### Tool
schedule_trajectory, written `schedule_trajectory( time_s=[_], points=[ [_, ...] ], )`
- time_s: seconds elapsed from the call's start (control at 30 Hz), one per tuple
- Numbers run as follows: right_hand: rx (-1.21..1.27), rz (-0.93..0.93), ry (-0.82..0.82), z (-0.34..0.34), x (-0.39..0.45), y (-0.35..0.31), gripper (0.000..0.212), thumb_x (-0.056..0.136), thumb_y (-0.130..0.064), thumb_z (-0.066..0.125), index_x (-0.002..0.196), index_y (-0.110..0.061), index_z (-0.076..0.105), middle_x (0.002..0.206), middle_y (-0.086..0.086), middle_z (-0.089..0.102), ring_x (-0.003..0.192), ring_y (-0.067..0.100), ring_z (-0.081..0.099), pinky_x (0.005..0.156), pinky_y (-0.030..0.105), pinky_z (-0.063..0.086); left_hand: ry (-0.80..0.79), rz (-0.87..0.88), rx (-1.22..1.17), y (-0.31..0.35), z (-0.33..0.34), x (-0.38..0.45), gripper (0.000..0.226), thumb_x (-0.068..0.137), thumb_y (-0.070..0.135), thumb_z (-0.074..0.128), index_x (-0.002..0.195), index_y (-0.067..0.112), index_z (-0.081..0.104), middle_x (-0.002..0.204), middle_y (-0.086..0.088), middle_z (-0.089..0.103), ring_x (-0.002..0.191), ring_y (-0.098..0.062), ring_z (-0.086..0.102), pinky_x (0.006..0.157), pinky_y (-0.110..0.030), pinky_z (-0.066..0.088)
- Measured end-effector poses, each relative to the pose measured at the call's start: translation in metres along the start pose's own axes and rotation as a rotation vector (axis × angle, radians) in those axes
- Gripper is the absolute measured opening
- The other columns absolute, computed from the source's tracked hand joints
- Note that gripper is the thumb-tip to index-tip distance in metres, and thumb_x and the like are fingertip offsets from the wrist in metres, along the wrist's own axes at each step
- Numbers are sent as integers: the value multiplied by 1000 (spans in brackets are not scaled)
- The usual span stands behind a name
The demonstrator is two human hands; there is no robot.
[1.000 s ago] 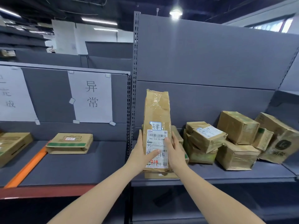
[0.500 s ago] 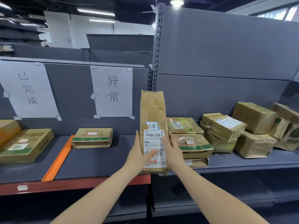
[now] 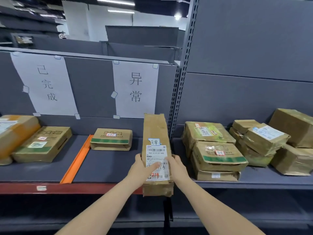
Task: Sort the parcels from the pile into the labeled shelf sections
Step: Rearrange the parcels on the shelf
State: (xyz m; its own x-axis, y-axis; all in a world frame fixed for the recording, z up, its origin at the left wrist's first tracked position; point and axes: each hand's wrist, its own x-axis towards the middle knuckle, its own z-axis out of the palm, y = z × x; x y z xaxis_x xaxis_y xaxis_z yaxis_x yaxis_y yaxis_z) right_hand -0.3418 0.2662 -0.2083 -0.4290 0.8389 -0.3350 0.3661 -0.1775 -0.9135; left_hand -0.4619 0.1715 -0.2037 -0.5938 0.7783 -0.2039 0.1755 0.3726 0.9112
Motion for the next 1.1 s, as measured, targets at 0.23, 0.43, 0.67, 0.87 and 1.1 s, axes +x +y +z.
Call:
schedule_trajectory(
  time_s=[0.23, 0.43, 0.67, 0.87, 1.1],
  points=[
    [80, 52, -70, 20, 35, 10, 63, 87, -47, 56, 146, -29, 43, 121, -5, 67, 96, 12, 69, 95, 38, 53, -27, -87, -22, -13, -9, 33, 59, 80, 39, 76, 116, 21, 32, 109, 5, 62, 96, -13, 65, 85, -34, 55],
    [-6, 45, -109, 27, 52, 6, 48, 100, -40, 45, 146, -24, 41, 128, -2, 62, 98, 12, 62, 81, 24, 49, -25, -127, -7, -18, -14, 54, 57, 80, 42, 75, 115, 20, 35, 111, 4, 64, 99, -15, 65, 89, -37, 55],
    [-29, 71, -141, 39, 71, 7, 53, 99, -49, 42, 147, -27, 39, 132, -3, 61, 109, 15, 62, 99, 36, 49, -39, -189, 14, -24, -13, 75, 58, 83, 41, 73, 116, 18, 31, 113, 1, 62, 99, -16, 64, 82, -32, 55],
    [-21, 105, -173, 48, 89, 15, 60, 97, -53, 41, 151, -30, 31, 136, -3, 57, 111, 14, 61, 103, 40, 47, -45, -200, 52, -28, -13, 85, 64, 86, 41, 69, 130, 12, 31, 108, 4, 58, 92, -13, 61, 62, -19, 47],
    [-47, 103, -175, 51, 101, 17, 62, 97, -55, 39, 152, -29, 27, 136, -2, 57, 107, 14, 63, 98, 36, 50, -76, -225, 51, -34, -16, 102, 69, 82, 43, 73, 129, 13, 32, 119, 1, 63, 99, -14, 65, 87, -34, 55]
  ],
)
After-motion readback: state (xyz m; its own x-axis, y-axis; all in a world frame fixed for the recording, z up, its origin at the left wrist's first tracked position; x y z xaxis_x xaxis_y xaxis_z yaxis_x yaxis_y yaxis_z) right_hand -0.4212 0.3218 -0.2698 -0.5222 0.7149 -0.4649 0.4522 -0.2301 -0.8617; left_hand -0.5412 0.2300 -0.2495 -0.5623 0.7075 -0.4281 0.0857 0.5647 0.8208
